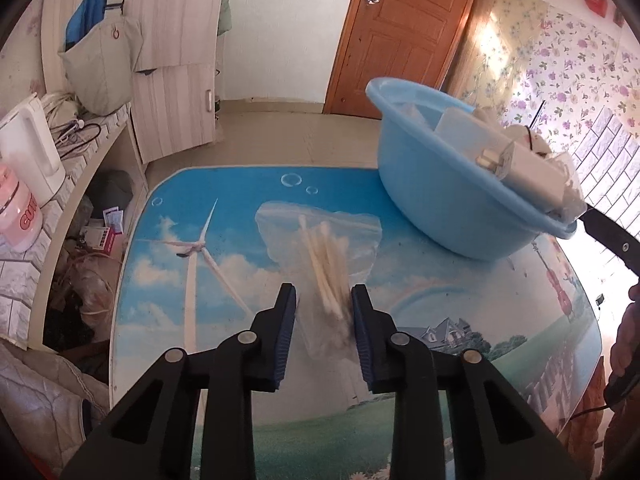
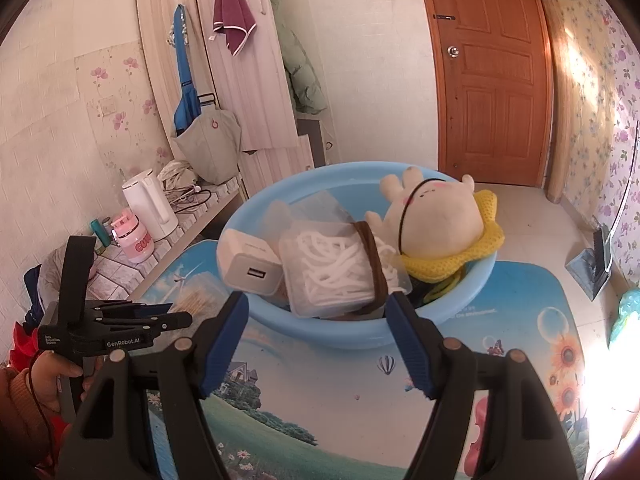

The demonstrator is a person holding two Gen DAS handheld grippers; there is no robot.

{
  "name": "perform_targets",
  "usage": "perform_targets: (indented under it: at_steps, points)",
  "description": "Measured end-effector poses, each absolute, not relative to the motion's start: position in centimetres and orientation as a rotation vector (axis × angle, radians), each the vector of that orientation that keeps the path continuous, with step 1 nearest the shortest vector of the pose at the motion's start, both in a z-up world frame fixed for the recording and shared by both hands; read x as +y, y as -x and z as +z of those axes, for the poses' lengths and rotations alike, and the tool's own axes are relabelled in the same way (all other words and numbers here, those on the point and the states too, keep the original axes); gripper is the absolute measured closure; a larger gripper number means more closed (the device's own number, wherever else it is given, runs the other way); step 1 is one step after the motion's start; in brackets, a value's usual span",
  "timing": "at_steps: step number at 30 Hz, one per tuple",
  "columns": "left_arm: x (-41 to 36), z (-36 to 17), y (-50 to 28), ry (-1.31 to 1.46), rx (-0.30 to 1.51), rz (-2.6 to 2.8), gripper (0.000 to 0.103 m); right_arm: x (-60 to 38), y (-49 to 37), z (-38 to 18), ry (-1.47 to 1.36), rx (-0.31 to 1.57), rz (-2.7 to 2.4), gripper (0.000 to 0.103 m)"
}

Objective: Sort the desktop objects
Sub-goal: 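Move the left tool back to the cotton-swab bag and close on it, then lift the cotton-swab bag with the left tool and carry it over the basin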

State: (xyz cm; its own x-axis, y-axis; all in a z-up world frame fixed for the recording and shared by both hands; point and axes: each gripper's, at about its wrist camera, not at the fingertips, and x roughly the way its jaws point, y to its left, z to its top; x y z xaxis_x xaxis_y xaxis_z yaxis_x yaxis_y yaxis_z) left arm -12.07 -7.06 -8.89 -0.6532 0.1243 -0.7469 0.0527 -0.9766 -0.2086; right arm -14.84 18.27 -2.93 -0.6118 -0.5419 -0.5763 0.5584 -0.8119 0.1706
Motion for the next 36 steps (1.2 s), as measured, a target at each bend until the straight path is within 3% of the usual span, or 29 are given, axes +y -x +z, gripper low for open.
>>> perform_targets:
  at_steps: [12, 23, 25, 26, 27, 29, 36]
  points:
    - [-4.4, -1.7, 12.1, 1.019, -0.336, 2.800, 0.080, 17.9, 14.9, -3.4, -0.825, 0.043, -2.372, 0.031]
    - [-1.9, 1.3, 13.5, 0.960, -0.280, 2.768, 0.082, 18.4, 15.1, -3.5, -0.808, 0.024, -2.355, 0.031]
    - [-1.9, 0.8, 13.5, 1.004, -0.275, 2.774, 0.062, 18.4, 15.2, -3.4, -0.811, 0.023, -2.355, 0.031]
    - [-2.0, 0.2, 13.4, 1.029, -0.271, 2.770, 0.034, 18.3, 15.2, -3.4, -0.810, 0.022, -2.354, 0.031]
    - [-1.9, -0.5, 13.1, 1.055, -0.255, 2.768, 0.014, 18.4, 15.2, -3.4, -0.811, 0.019, -2.350, 0.031]
    - [-1.6, -2.3, 12.6, 1.115, -0.197, 2.762, 0.009, 18.4, 15.2, -3.3, -0.812, 0.008, -2.346, 0.031]
    - [-0.9, -9.9, 13.1, 1.428, -0.063, 2.667, 0.009, 18.6, 15.0, -3.0, -0.819, 0.004, -2.354, 0.032]
